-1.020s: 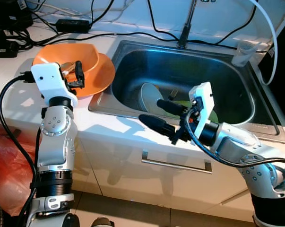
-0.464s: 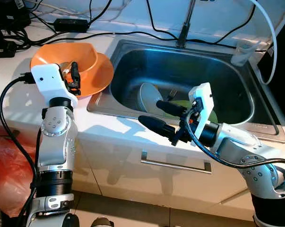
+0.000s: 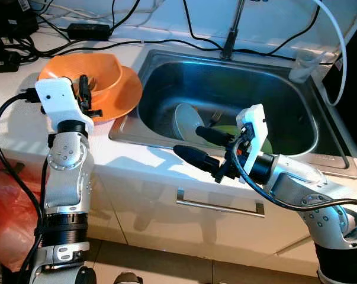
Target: Kitchen organization
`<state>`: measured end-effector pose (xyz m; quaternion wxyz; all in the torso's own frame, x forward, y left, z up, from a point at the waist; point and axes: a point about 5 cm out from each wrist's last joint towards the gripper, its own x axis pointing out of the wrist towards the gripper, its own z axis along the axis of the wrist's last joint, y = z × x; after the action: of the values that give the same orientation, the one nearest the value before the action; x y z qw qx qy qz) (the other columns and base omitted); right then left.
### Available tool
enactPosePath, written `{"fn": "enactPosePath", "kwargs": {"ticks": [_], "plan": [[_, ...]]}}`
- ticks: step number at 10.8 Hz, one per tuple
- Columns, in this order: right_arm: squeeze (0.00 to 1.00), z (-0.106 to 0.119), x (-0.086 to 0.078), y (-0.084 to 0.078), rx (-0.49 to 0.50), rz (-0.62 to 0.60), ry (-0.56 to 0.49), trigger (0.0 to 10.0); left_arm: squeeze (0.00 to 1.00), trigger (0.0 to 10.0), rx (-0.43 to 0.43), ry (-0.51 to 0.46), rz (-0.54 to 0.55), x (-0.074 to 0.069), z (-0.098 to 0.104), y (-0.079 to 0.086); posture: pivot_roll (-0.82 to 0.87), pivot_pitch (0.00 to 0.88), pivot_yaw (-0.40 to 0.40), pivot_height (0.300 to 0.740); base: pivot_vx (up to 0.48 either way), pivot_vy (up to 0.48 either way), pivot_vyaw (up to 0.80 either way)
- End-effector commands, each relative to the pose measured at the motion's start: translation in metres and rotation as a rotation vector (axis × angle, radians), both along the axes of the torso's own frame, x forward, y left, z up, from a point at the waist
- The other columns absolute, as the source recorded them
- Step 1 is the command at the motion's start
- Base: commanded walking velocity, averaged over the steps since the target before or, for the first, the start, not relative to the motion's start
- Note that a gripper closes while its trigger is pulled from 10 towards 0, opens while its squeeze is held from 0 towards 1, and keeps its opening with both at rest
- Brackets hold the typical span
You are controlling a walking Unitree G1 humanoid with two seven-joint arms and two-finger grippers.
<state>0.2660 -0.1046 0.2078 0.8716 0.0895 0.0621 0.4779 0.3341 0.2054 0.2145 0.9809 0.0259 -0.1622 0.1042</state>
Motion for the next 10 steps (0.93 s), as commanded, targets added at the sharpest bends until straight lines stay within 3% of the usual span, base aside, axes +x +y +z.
{"fn": "enactPosePath", "kwargs": {"ticks": [1, 3, 6, 8, 10], "plan": [[0.00, 0.000, -0.001, 0.000, -0.005, -0.003, -0.010, 10.0, 0.00, 0.0, 0.022, -0.048, -0.002, 0.001, 0.012, -0.005, 0.05, 0.097, -0.048, 0.740, 0.000, 0.000, 0.00], [0.00, 0.001, 0.000, 0.000, -0.003, -0.008, -0.012, 10.0, 0.00, 0.0, 0.049, -0.088, -0.015, 0.000, 0.021, -0.010, 0.05, 0.097, -0.048, 0.740, 0.000, 0.000, 0.00], [0.00, 0.001, 0.001, 0.000, -0.002, -0.010, -0.015, 10.0, 0.00, 0.0, 0.042, -0.073, -0.033, 0.001, 0.019, -0.011, 0.05, 0.094, -0.047, 0.740, 0.000, 0.000, 0.00], [0.00, 0.001, 0.001, 0.000, -0.002, -0.014, -0.018, 10.0, 0.00, 0.0, 0.040, -0.072, -0.099, 0.004, 0.019, -0.021, 0.05, 0.093, -0.047, 0.740, 0.000, 0.000, 0.00], [0.00, 0.002, 0.001, -0.001, -0.002, -0.022, -0.021, 10.0, 0.00, 0.0, 0.071, -0.126, -0.138, 0.006, 0.035, -0.031, 0.04, 0.093, -0.043, 0.740, 0.000, 0.000, 0.00]]}}
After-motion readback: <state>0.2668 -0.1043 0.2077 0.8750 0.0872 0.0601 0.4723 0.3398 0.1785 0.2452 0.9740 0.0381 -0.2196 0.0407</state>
